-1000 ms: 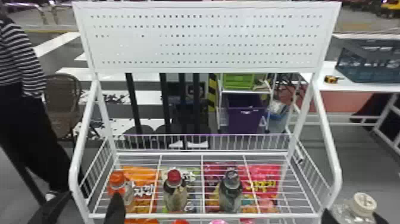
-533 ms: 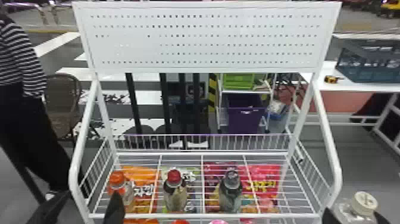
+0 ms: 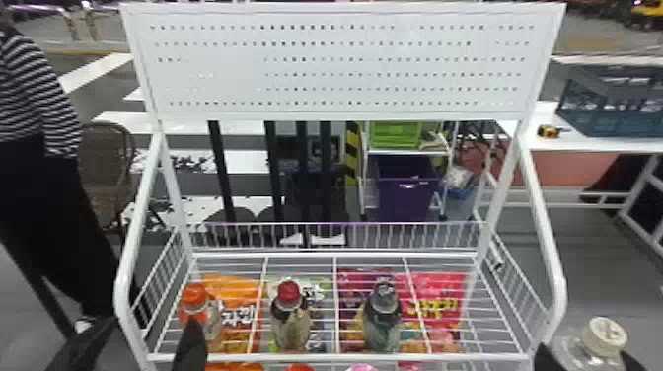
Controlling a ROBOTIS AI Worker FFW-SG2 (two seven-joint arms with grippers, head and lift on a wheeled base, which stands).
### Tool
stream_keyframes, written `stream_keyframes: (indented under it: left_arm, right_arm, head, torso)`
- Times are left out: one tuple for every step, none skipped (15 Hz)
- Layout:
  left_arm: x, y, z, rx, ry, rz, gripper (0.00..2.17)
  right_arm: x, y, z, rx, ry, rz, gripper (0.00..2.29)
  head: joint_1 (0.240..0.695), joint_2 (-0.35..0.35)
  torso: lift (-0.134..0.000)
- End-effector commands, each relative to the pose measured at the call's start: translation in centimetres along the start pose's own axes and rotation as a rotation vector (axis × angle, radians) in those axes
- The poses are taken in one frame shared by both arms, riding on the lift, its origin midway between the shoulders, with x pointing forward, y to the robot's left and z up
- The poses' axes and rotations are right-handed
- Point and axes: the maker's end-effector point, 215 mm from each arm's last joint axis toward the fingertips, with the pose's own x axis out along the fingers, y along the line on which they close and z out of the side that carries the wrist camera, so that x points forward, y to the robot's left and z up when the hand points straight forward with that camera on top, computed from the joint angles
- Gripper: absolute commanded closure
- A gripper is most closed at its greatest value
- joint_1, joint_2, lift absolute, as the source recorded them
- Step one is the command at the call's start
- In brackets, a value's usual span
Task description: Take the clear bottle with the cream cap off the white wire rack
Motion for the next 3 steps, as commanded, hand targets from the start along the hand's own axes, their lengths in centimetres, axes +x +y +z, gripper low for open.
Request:
stream_keyframes:
  left_arm:
    - [0.04, 0.05, -0.08, 0.001, 0.001, 0.002, 0.14]
    - [0.08, 0.12, 0.08, 0.0, -0.002, 0.004, 0.14]
    - [0.08, 0.06, 0.16, 0.001, -0.004, 0.001, 0.14]
  right_arm:
    - [0.02, -0.01, 0.05, 0.003, -0.002, -0.001, 1.75]
    - [0.06, -0.09, 0.1, 0.002, -0.003, -0.002, 1.75]
    - [0.1, -0.1, 0.16, 0.002, -0.004, -0.002, 1.75]
  head:
    - [0.499, 0.0]
    - [0.499, 0.0]
    - [0.499, 0.0]
  torso:
    - [0.0]
    - [0.0]
    - [0.0]
